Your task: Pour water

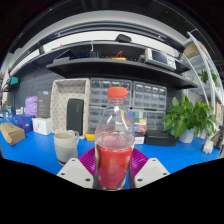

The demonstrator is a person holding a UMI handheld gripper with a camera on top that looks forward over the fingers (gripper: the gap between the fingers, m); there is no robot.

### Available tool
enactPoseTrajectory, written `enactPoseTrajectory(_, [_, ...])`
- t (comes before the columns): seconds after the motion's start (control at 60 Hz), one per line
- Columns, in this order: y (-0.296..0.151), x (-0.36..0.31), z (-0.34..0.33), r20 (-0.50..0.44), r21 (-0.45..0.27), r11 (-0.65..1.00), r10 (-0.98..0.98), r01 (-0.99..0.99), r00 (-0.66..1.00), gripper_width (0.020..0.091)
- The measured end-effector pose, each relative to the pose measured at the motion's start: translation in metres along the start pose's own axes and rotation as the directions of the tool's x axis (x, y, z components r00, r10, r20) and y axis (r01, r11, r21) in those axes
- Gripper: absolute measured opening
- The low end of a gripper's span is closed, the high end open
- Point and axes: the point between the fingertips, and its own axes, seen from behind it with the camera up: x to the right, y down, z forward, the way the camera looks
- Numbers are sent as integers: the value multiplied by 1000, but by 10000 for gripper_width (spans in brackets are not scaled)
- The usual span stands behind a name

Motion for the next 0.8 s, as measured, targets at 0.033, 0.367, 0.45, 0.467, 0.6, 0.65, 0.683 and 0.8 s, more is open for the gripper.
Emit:
enactPoseTrajectory(0.033, [0, 0, 0, 0, 2, 1000, -5, 5, 1000, 418])
enactPoseTrajectory(0.367, [0, -7, 5, 8, -41, 997, -65, 66, 998, 377])
enactPoseTrajectory(0.45, [-11, -10, 9, 19, -41, 983, -179, 179, 984, 375])
enactPoseTrajectory(0.467, [-13, -10, 10, 19, -43, 975, -216, 217, 976, 376])
enactPoseTrajectory(0.6, [-37, -6, 31, -2, -38, 842, -538, 538, 843, 375])
enactPoseTrajectory(0.65, [-41, -7, 42, -8, -51, 760, -650, 648, 760, 375])
enactPoseTrajectory(0.683, [-42, -7, 50, -7, -60, 697, -717, 715, 698, 375])
enactPoseTrajectory(0.8, [-48, -5, 73, -9, -61, 458, -889, 887, 459, 373])
